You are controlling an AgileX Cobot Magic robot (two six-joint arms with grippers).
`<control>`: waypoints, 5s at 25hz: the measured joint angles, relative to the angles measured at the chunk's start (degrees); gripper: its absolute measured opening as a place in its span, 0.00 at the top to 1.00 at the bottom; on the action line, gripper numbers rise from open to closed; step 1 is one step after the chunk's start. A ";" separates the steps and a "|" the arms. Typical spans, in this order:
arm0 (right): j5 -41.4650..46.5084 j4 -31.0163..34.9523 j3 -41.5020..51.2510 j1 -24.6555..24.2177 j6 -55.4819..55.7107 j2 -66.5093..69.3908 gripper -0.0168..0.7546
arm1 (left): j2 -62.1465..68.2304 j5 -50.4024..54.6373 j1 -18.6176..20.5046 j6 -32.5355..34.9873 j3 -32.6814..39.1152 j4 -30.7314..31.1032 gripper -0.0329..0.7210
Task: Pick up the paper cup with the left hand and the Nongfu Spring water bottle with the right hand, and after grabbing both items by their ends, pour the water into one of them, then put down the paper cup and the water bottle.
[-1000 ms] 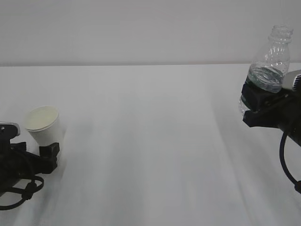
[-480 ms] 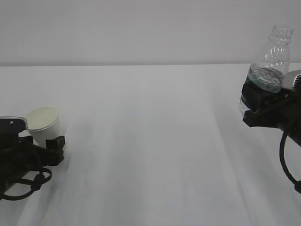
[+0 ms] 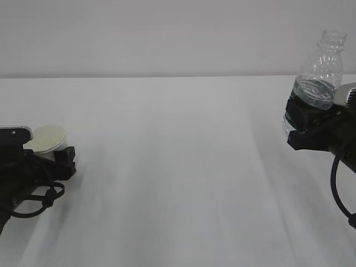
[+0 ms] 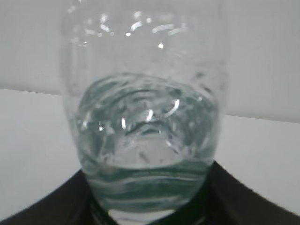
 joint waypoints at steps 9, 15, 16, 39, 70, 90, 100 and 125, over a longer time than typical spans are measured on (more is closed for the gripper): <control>0.00 0.00 0.00 0.00 0.00 0.00 0.51 | 2.13 0.00 0.14 0.00 -0.71 0.11 0.17; 0.00 0.00 0.00 0.00 0.00 0.00 0.51 | 2.13 0.00 0.14 0.00 -0.85 0.11 0.18; 0.00 0.00 0.00 0.00 0.00 0.00 0.51 | 2.13 0.00 0.14 0.03 -0.85 0.11 0.18; 0.00 0.00 0.00 0.00 0.09 0.00 0.51 | 2.16 0.00 0.14 0.03 -2.56 0.11 0.27; 0.00 0.00 0.00 0.00 0.09 0.00 0.51 | 0.13 -0.31 0.14 0.03 -2.56 26.06 0.41; 0.00 0.00 0.78 0.00 0.09 0.00 0.51 | -2.00 -0.11 0.14 -21.76 -11.42 62.14 0.42; 4.82 0.00 3.04 0.00 0.09 -4.56 0.51 | -2.00 -0.11 -5.69 -24.47 -16.48 66.25 0.43; 34.29 -1.06 3.37 0.00 -0.02 -27.92 0.51 | -2.00 6.77 -15.07 -25.99 -24.72 69.18 0.43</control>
